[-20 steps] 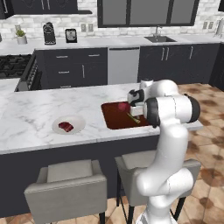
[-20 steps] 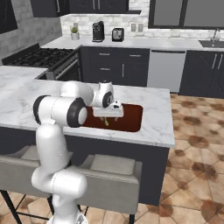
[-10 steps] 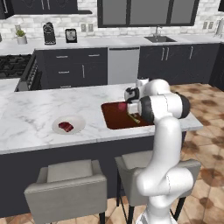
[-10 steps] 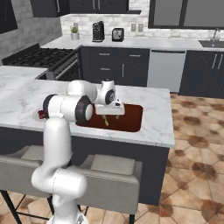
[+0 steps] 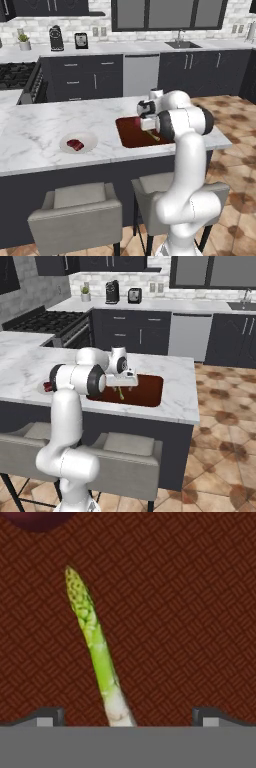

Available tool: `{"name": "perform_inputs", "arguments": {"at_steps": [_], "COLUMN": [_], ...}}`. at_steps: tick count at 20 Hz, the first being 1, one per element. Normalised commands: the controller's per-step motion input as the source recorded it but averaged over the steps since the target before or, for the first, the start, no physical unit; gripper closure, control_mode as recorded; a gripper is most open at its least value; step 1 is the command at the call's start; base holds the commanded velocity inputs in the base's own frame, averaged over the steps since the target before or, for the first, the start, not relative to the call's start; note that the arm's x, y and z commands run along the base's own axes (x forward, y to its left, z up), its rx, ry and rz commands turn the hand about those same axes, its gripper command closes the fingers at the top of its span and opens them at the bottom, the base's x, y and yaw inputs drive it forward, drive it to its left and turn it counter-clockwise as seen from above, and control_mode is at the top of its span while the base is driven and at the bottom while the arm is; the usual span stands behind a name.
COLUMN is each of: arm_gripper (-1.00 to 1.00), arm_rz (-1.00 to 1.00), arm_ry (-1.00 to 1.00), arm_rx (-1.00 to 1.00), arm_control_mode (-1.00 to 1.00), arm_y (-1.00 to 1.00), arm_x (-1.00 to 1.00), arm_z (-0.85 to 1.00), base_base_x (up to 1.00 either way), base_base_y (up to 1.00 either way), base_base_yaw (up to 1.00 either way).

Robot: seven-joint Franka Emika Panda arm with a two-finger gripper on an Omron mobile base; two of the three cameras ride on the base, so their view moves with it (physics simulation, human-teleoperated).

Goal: Create a steak meal by picking up the steak and asparagus from the tray and placing them on the plate. Leave the pomegranate on the tray.

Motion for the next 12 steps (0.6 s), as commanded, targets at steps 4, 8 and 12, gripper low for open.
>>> {"name": "perform_inputs", "arguments": {"at_steps": [4,8,12], "arm_gripper": [-1.00,-1.00,1.00], "arm_rz": [0.00,0.00,0.00], "arm_ry": [0.10,0.08,0.02], "arm_rx": [0.00,0.00,0.00], "arm_control_mode": [-1.00,-1.00,-1.00], "arm_y": [0.00,0.00,0.00], "arm_x": [0.02,0.12,0.08], "arm_z": [-0.55,-0.61,-0.39], "base_base_x": [0.00,0.00,0.00], "base_base_y": [0.00,0.00,0.00], "base_base_yaw": [0.00,0.00,0.00]}}
